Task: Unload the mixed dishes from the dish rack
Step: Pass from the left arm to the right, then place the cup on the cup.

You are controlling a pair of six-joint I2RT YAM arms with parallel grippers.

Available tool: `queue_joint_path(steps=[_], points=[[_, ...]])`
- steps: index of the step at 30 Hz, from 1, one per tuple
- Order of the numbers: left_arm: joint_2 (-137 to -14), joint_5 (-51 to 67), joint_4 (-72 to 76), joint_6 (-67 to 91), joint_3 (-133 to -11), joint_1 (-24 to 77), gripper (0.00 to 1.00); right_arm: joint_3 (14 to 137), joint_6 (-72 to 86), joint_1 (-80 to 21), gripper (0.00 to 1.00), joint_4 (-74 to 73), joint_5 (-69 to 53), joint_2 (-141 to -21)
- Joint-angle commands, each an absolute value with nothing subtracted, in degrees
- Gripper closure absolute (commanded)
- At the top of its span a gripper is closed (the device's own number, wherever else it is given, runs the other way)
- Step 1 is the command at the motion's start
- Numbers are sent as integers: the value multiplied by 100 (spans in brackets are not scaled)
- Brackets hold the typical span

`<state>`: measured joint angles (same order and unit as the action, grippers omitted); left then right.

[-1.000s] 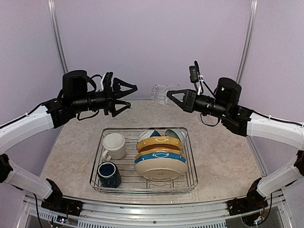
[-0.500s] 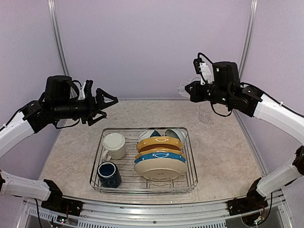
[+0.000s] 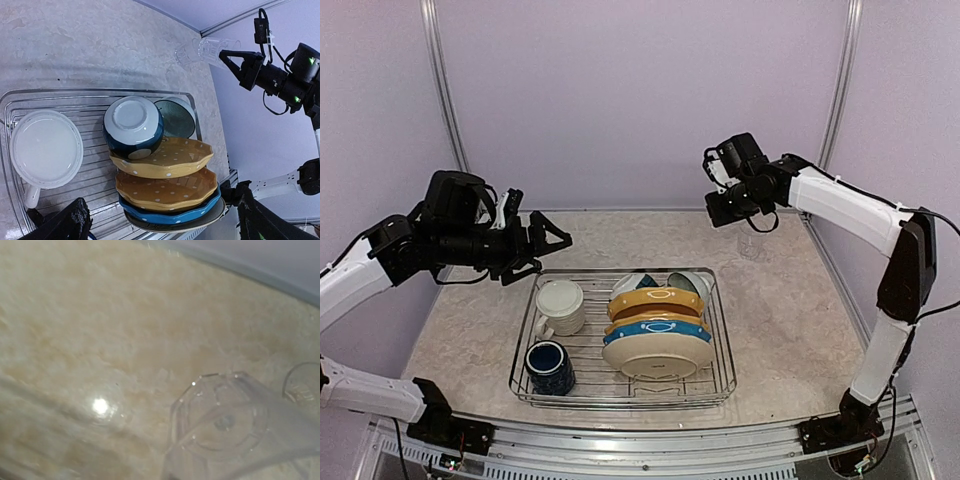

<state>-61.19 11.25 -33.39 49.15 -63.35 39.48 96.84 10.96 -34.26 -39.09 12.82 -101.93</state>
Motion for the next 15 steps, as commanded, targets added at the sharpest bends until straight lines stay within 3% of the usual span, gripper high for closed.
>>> queue_joint_path(steps=[1,15], points=[[-6312,802,-3863,4777,-6542,4192,1,10353,842,-3279,100,-4488,1314,-10798],[-6395,393,-4130,4916,-6489,4542,1,11526,562,-2711,100,-4879,857,-12334]])
